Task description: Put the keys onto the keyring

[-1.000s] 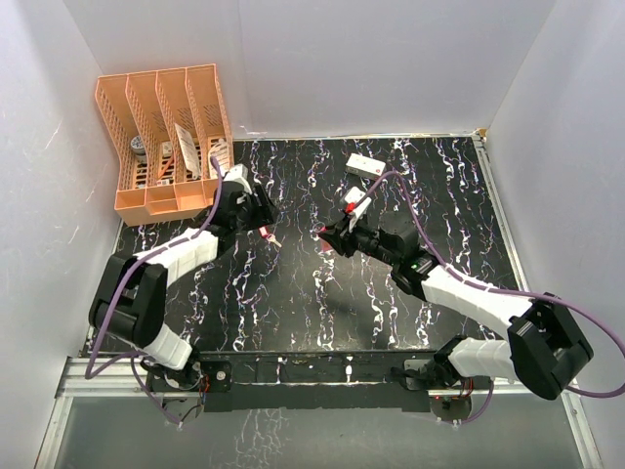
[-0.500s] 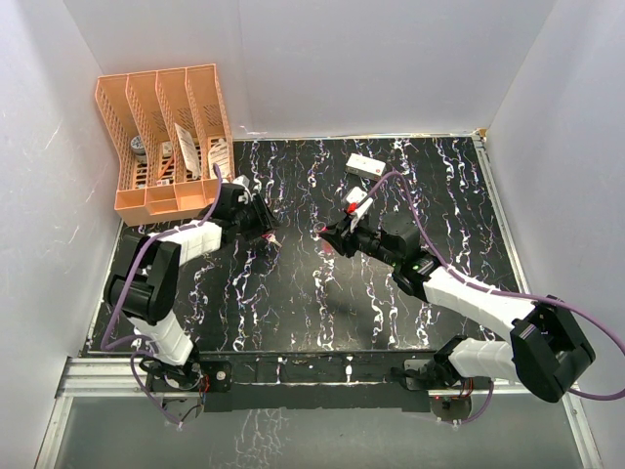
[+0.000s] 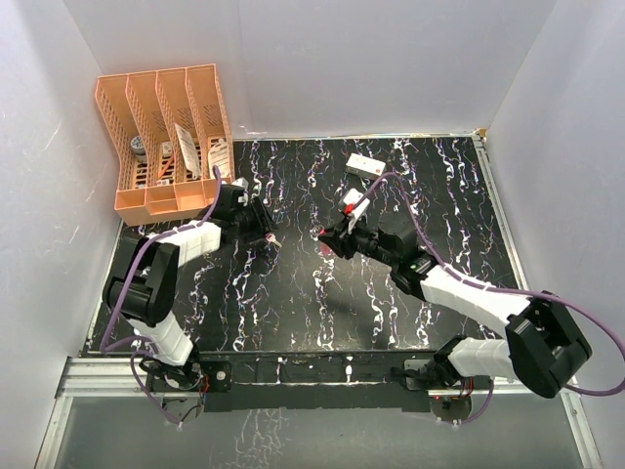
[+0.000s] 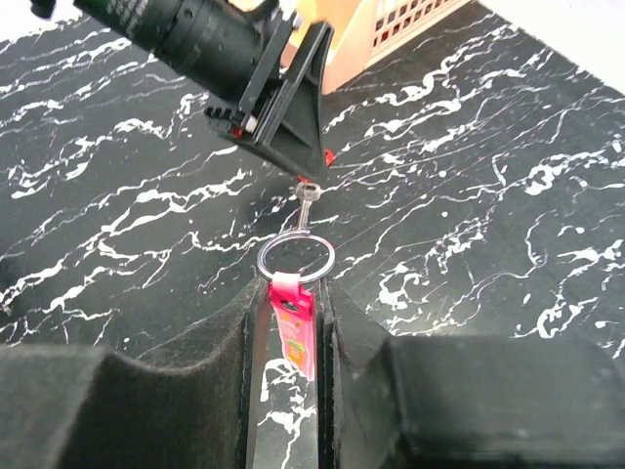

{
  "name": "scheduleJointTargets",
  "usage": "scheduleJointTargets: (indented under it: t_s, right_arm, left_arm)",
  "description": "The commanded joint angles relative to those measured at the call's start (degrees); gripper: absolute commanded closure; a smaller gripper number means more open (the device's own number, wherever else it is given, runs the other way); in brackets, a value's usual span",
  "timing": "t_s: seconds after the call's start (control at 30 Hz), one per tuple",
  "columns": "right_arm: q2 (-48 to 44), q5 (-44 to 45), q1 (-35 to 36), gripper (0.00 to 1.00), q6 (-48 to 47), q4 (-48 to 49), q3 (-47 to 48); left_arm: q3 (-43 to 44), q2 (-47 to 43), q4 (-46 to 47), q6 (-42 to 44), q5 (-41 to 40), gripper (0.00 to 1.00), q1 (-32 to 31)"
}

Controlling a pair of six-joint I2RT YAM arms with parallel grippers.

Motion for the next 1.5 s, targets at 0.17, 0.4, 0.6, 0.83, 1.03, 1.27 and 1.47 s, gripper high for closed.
scheduleJointTargets:
  t_s: [0.17,0.4,0.6,0.83,1.03,1.27,1.47]
  right_arm:
    - [7.6,-7.9,-0.1,0.9,-1.2,0.1,4.2]
    - [17.5,-11.3,-0.1,0.91,-2.3,-2.6,12.1]
    - [28.0,-13.7,0.0,0.92,-2.6,-6.1,21.3]
    - [38.0,-15.1,0.3,0.92,-3.4,-12.5,31.8]
    - [44.5,-15.4,0.8,0.92,-3.8,-17.3,39.7]
    - [49.7,-16.1,1.4,0.92,-4.5,-21.6,45.9]
    - [52.1,-16.1,1.7,0.92,-4.6,-22.0,47.3]
  left_arm:
    - [-1.7,-12.1,0.5,0.0,-6.8,0.48,0.4]
    - [0.1,-15.0,-1.2,1.3,-7.1,0.47,2.1]
    - [-0.4,-16.5,-1.3,1.4,-5.7,0.46,4.4]
    - [-2.1,-17.4,-1.2,1.8,-5.0,0.46,5.9]
    - [-3.7,-15.9,0.5,1.3,-2.9,0.46,6.8]
    - [-6.4,-12.9,5.6,-0.5,-0.8,0.46,6.9]
    - [-6.9,-9.4,10.3,-2.9,1.3,0.46,6.9]
